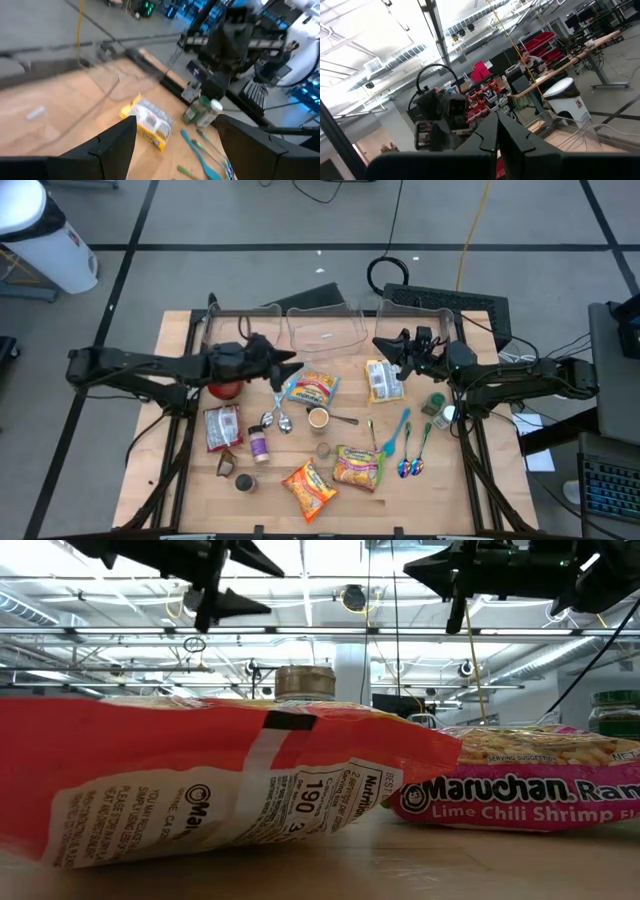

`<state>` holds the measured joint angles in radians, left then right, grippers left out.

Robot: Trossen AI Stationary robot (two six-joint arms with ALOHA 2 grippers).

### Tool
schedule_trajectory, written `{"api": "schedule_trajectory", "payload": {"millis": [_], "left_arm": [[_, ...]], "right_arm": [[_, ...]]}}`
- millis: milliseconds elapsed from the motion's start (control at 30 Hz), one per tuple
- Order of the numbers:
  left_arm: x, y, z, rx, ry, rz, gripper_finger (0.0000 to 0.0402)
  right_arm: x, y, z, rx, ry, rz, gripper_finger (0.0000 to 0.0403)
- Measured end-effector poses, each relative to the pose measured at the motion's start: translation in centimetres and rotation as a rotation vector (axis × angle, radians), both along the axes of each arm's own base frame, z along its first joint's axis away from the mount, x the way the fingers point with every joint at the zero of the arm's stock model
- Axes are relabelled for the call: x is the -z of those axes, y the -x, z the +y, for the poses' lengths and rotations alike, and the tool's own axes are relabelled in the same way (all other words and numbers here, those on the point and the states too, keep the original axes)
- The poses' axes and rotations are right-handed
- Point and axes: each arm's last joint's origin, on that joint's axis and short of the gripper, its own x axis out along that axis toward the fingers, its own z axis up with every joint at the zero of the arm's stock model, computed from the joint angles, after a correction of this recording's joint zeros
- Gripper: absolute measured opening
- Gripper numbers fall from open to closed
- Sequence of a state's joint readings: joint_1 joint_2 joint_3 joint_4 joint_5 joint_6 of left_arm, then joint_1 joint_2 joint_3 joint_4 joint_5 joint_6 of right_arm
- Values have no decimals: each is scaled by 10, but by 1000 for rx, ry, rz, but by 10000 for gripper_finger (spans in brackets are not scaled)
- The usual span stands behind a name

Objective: Pick & Place Food Item
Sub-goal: Put the gold seasoning bottle into the left transparent bin

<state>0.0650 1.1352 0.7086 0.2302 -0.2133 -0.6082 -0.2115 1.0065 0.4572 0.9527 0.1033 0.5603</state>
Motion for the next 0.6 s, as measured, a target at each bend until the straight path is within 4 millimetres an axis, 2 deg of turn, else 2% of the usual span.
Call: {"api": "schedule_trajectory", "payload": {"millis": [167,267,367,467,600], "left_arm": [[8,-14,-1,52,33,64,282],[2,-23,-1,90,-25,158,282],[-7,-31,0,127,-117,283,282],[-14,-38,2,153,-176,372,282],[-24,-44,8,167,-234,399,282]], "right_arm": [[0,0,0,-8,0,-2,0],[-4,-1,2,-62,40,-5,7],[-16,-6,4,-145,96,14,29],[-32,-16,4,-211,128,128,60],[-54,-26,3,-243,236,405,106]]}}
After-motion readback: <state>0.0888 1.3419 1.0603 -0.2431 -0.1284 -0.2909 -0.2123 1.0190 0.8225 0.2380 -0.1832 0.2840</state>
